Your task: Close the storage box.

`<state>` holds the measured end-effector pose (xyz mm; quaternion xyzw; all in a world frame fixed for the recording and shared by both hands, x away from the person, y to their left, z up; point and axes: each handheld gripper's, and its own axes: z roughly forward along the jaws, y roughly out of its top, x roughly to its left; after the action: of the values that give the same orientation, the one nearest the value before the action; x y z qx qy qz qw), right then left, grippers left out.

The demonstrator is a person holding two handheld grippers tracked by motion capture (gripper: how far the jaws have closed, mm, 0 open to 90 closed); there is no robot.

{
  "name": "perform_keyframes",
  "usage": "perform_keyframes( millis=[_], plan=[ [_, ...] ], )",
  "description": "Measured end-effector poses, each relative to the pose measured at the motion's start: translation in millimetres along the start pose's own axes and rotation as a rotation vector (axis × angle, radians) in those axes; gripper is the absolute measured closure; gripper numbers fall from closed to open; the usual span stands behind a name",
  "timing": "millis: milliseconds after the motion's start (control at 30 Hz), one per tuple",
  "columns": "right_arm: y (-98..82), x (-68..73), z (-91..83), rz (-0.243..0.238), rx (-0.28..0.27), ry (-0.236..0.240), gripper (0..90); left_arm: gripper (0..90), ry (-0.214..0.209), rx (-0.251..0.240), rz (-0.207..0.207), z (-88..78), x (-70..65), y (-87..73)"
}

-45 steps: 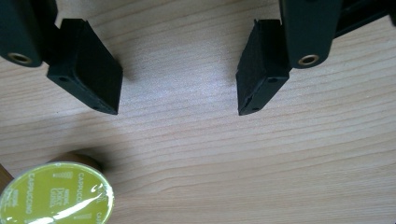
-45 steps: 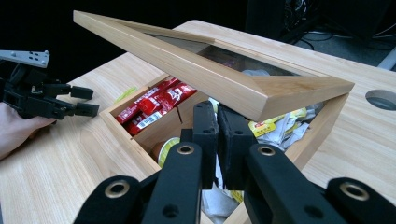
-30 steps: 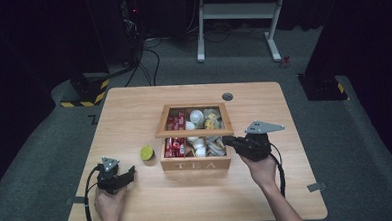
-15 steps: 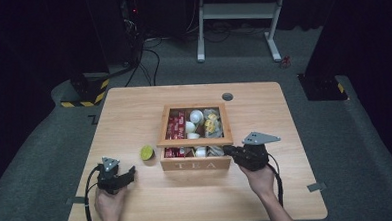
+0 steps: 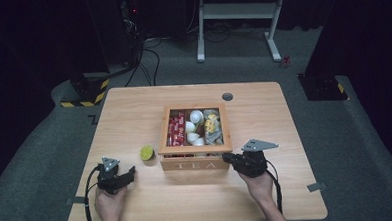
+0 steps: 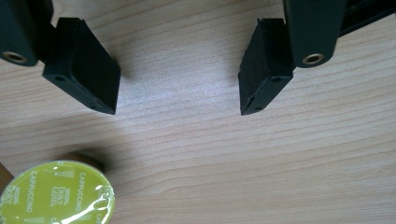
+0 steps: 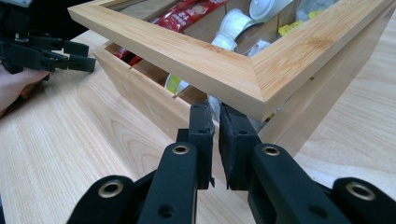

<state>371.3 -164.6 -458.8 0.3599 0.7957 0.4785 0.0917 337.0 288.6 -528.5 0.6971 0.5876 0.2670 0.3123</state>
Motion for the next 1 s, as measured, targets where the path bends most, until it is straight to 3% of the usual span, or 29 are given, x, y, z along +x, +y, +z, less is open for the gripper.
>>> perform_keyframes(
  millis=[1000],
  plan=[
    [-14.4, 1.1, 6.0, 0.01, 0.043, -0.006, 82.0, 29.9, 0.001, 0.0, 0.0, -0.1, -0.2, 0.0]
  ],
)
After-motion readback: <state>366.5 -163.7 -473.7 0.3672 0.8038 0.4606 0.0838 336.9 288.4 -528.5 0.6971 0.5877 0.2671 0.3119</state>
